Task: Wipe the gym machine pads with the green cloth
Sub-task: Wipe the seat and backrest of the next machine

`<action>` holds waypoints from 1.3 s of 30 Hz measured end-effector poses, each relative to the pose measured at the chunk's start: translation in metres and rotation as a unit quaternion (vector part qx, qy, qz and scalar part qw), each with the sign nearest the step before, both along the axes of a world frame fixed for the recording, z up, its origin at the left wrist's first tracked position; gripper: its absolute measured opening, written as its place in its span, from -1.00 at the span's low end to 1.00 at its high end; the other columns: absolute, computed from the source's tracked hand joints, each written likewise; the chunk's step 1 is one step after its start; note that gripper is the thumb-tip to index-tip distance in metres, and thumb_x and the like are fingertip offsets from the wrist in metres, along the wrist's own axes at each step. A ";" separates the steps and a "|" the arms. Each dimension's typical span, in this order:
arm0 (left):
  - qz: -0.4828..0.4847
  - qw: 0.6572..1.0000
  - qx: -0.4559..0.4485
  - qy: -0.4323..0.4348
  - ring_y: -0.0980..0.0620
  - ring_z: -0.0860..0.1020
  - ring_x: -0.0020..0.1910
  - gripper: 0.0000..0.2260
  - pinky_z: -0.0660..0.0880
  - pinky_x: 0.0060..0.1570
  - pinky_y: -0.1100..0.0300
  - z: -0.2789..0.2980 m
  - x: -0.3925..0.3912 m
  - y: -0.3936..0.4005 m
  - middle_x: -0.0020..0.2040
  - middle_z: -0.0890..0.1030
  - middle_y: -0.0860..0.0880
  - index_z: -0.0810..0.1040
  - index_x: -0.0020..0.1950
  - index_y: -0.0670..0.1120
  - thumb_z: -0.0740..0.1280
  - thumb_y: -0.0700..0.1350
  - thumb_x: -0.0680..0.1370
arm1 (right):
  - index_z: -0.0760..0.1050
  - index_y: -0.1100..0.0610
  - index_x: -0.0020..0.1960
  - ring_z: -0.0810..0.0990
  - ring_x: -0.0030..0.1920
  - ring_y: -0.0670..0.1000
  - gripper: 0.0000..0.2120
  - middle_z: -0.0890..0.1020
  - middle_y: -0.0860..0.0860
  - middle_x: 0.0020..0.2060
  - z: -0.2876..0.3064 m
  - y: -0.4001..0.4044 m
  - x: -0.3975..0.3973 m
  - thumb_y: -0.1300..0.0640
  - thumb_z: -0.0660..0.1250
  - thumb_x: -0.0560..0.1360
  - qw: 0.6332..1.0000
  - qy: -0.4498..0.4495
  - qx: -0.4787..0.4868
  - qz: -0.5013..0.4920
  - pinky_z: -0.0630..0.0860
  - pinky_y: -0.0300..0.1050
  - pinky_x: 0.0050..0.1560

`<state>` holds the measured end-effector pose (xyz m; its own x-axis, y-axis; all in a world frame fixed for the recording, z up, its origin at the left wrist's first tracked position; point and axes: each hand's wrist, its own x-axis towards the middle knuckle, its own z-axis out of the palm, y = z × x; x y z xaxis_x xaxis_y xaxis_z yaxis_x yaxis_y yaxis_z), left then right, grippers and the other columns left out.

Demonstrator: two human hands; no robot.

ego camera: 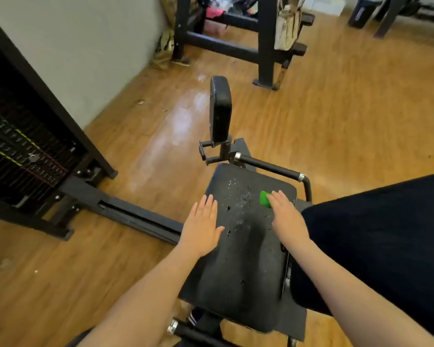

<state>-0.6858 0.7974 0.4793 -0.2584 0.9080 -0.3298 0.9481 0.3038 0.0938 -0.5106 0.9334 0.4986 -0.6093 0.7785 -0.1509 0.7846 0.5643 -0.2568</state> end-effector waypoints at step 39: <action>0.057 0.996 0.055 -0.038 -0.09 0.01 0.51 -0.42 0.01 0.45 -0.05 -0.165 -0.029 0.060 0.51 0.02 -0.14 0.03 0.50 -0.18 -0.06 0.14 0.59 | -0.03 0.19 0.53 -0.06 0.52 0.09 -0.45 0.02 0.08 0.52 -0.143 0.123 -0.162 0.35 0.05 0.58 0.978 -0.096 0.017 0.185 -0.04 -0.01 0.47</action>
<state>-0.7145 0.8570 0.3148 -0.3401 0.9057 -0.2533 0.8968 0.3933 0.2024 -0.6725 1.0568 0.3558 -0.8127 0.5168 -0.2690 0.5574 0.8241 -0.1006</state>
